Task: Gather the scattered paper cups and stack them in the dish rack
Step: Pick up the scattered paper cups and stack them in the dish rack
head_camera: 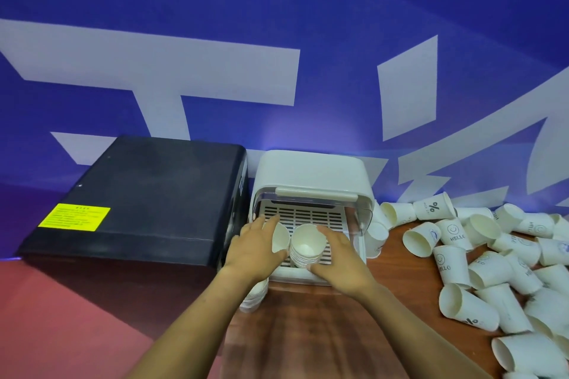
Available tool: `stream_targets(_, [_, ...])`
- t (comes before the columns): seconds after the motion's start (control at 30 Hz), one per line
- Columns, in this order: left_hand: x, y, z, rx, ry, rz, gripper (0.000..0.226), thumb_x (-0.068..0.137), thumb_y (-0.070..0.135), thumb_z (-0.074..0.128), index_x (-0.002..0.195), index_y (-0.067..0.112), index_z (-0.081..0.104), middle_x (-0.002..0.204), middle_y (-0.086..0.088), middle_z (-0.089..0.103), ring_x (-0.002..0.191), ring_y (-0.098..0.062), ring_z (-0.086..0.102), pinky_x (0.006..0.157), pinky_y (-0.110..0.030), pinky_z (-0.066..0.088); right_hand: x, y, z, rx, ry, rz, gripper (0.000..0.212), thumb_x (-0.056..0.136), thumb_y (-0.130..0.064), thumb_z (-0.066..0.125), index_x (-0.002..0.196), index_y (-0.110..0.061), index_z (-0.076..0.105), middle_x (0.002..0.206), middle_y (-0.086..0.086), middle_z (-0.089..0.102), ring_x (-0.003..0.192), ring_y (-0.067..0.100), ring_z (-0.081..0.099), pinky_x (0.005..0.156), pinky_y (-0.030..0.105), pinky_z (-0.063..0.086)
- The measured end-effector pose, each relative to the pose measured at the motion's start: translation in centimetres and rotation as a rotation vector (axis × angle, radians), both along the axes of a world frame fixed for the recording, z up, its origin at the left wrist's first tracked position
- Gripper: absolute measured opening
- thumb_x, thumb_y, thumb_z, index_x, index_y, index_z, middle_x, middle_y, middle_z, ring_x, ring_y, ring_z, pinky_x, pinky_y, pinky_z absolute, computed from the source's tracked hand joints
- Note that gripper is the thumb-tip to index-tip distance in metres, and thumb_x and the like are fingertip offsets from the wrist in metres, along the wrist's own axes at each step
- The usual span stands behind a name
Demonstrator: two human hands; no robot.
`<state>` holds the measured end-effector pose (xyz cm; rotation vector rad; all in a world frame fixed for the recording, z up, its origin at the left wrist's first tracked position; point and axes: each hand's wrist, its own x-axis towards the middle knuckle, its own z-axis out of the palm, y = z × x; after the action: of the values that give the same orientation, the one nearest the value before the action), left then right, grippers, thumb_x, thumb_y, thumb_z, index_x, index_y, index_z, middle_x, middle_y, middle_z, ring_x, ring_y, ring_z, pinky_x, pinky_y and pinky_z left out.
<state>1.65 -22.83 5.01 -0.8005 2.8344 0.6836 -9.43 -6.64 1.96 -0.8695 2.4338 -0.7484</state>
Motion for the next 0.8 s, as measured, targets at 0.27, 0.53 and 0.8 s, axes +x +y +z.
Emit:
stream_targets(0.27, [2.1, 3.3, 5.1, -0.005, 0.224, -0.108, 0.068, 0.088, 0.041, 0.059, 0.147, 0.029, 0.027, 0.152, 0.006, 0.032, 0.136, -0.020, 0.034, 0.108, -0.038, 0.037, 1.8, 5.3, 2.6, 0.003, -0.013, -0.017, 0.071, 0.083, -0.030, 0.067, 0.144, -0.029, 0.031, 0.144, 0.002, 0.037, 0.127, 0.018, 0.044, 0.104, 0.029, 0.037])
stream_targets(0.53, [1.9, 10.4, 2.8, 0.108, 0.172, -0.200, 0.065, 0.089, 0.039, 0.058, 0.146, 0.029, 0.030, 0.148, 0.000, 0.038, 0.131, -0.023, 0.041, 0.108, -0.038, 0.037, 4.6, 13.7, 2.8, -0.005, -0.052, -0.140, 0.066, 0.085, -0.031, 0.067, 0.142, -0.030, 0.035, 0.140, 0.002, 0.039, 0.119, 0.018, 0.049, 0.103, 0.036, 0.043])
stream_targets(0.8, [-0.4, 18.9, 2.0, 0.094, 0.145, -0.151, 0.065, 0.087, 0.040, 0.061, 0.145, 0.026, 0.034, 0.144, -0.003, 0.041, 0.131, -0.024, 0.041, 0.107, -0.038, 0.037, 1.7, 20.8, 2.1, -0.019, -0.053, -0.096, 0.061, 0.085, -0.033, 0.065, 0.139, -0.030, 0.038, 0.139, 0.001, 0.041, 0.118, 0.018, 0.049, 0.102, 0.036, 0.042])
